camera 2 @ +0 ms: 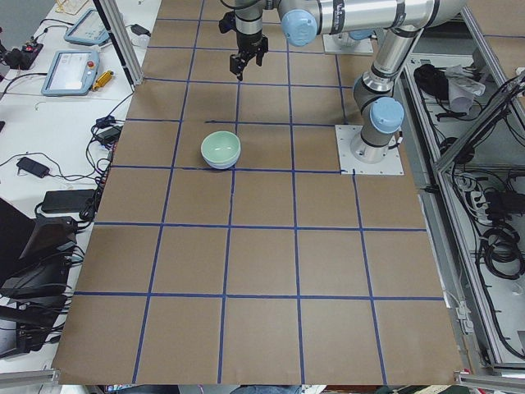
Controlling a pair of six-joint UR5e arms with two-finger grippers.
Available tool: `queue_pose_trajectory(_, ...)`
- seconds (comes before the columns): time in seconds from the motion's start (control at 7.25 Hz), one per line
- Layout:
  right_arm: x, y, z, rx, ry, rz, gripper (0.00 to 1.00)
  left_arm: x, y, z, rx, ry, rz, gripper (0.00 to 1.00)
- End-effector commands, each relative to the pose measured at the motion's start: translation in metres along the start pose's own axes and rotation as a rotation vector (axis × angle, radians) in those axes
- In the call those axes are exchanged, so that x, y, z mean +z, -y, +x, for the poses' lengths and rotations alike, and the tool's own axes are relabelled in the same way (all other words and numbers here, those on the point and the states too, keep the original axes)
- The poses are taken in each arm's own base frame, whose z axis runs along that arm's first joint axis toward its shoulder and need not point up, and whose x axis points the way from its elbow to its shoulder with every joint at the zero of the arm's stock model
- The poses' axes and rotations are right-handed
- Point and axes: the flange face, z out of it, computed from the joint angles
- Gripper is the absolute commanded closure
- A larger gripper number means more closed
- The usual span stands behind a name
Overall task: Stack green bowl on blue bowl
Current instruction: 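Lower the mint-green bowl into the pale blue bowl and release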
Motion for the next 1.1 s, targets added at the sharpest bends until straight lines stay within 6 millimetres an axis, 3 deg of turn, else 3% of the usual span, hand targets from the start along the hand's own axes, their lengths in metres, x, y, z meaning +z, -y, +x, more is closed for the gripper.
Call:
queue_pose_trajectory(0.0,0.000,0.000,0.000,0.000,0.000,0.000,0.00,-0.006,0.009,0.030,-0.198,0.022,-0.001,0.00)
queue_pose_trajectory(0.41,0.000,0.000,0.000,0.000,0.000,0.000,0.00,-0.019,0.009,0.058,-0.396,0.084,0.003,0.00)
queue_pose_trajectory(0.97,0.000,0.000,0.000,0.000,0.000,0.000,0.00,-0.027,0.001,0.065,-0.572,0.102,-0.004,0.00)
